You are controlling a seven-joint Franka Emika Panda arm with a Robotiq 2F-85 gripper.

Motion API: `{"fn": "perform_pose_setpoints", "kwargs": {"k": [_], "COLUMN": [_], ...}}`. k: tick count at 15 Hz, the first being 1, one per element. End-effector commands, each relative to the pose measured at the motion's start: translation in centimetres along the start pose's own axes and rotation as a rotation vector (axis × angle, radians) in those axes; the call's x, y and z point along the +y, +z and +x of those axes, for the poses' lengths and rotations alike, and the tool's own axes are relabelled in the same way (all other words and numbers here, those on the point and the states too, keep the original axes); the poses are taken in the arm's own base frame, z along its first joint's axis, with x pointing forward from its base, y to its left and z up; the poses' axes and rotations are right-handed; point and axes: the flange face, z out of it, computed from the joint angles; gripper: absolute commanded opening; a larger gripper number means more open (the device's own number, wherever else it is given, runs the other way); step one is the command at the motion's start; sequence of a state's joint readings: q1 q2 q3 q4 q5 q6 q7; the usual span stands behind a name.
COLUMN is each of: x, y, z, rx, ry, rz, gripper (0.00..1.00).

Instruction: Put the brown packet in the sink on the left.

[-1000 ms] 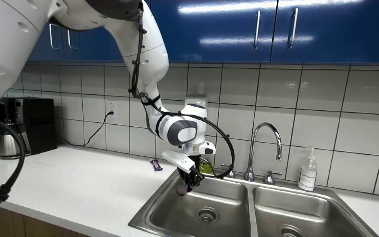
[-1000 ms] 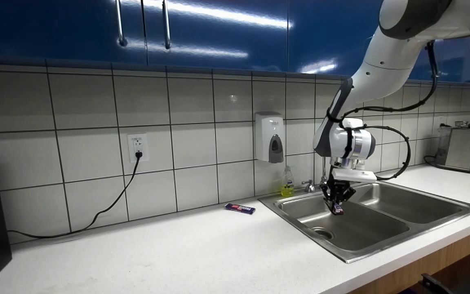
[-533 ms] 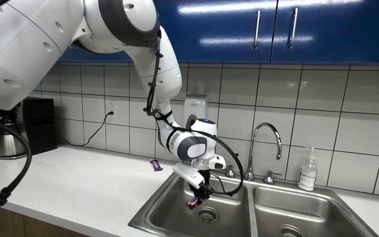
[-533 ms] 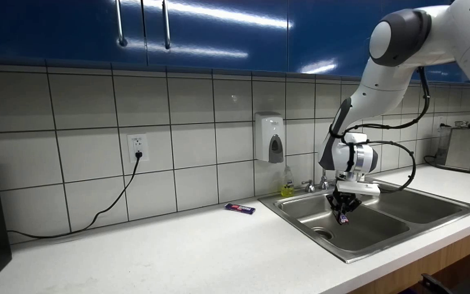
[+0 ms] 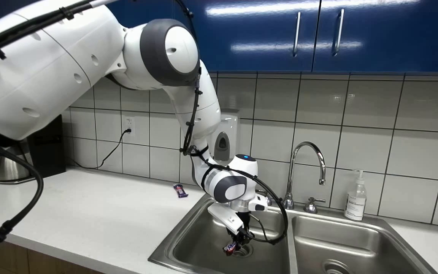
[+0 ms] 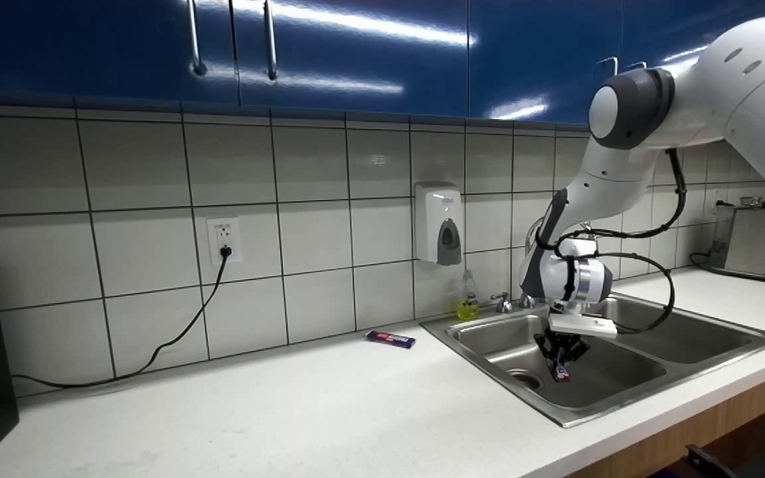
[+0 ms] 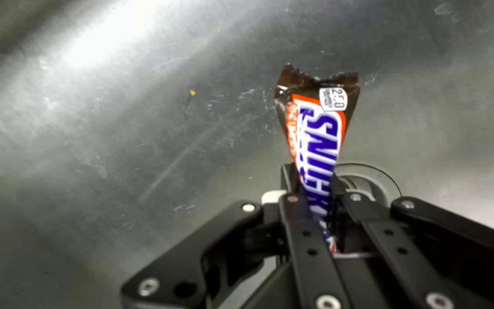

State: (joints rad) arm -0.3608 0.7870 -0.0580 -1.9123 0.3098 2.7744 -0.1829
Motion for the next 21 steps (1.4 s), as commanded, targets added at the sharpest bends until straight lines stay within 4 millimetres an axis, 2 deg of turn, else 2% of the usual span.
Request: {"fn": "perform_pose_setpoints", "kwargs": {"k": [1,8,19,20,21], "x": [0.4,0.6,0.7,0.7,0.7], "y": [2.1,4.9,6.2,6.2,6.2], "z": [1.3,1.2,1.1,1.1,1.1], "rx": [0.004,-0.021,-0.032,-0.032,-0.032], "ry": [0.030,0.035,0.034,0.036,0.038], "rz": [0.012,0.000,-0.011,-0.012,-0.010], "gripper": [0.04,0.04,0.04,0.28,0.42]}}
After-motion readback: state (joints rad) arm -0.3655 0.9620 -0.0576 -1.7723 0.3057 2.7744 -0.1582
